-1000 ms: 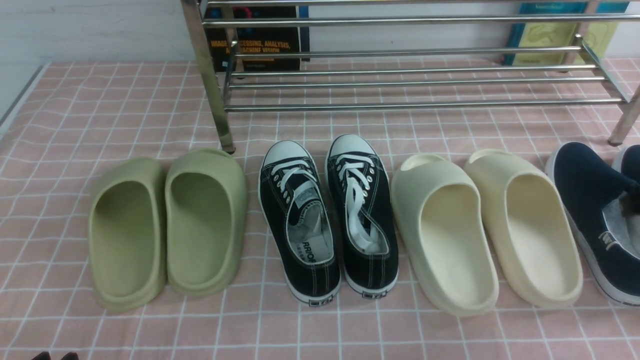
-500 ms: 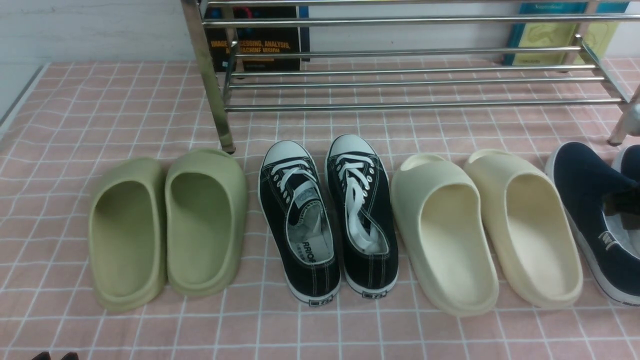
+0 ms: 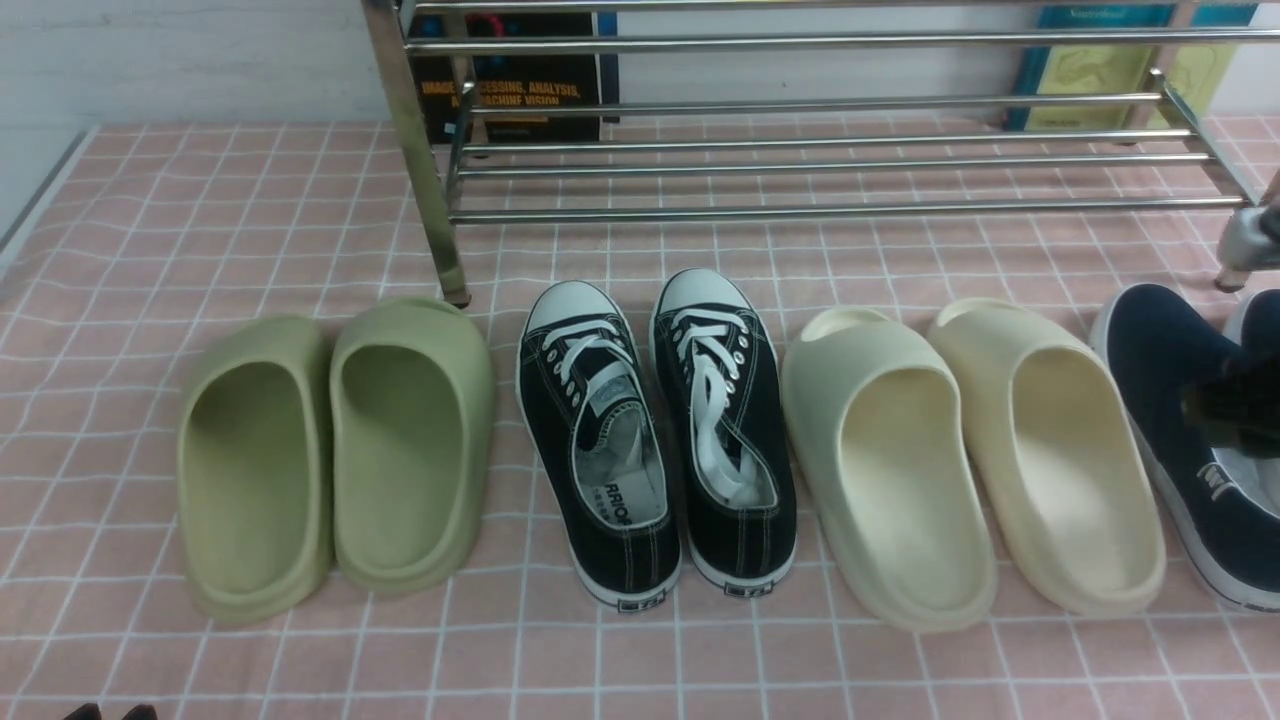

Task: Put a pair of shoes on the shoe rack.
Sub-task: Use the right arm to grab the shoe closest to it

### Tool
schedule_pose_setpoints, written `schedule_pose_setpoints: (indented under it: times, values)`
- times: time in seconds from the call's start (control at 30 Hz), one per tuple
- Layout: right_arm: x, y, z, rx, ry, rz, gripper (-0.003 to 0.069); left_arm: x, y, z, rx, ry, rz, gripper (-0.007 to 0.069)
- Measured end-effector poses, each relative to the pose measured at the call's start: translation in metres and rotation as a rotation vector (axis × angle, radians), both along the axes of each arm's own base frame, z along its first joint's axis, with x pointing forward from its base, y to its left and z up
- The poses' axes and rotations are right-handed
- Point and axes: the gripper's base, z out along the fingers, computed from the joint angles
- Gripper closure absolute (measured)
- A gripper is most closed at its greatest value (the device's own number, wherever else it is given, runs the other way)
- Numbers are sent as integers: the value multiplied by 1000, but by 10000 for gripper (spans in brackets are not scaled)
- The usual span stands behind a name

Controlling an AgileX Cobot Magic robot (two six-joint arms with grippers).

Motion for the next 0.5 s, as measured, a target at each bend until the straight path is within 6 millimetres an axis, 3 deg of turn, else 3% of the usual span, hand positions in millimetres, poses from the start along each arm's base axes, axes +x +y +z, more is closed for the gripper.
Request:
schedule_pose_setpoints:
  times: [0.1,0.23,0.4,0.5]
  values:
    - [8,0,-20,-1,55,1,326,0,0,0,0,0,0,385]
    - [13,0,-39,0,110,1,427,0,0,0,0,0,0,385]
    - [14,0,-40,-1,114,2,622,0,0,0,0,0,0,385]
    - [14,0,-38,-3,108,5,631,0,0,0,0,0,0,385]
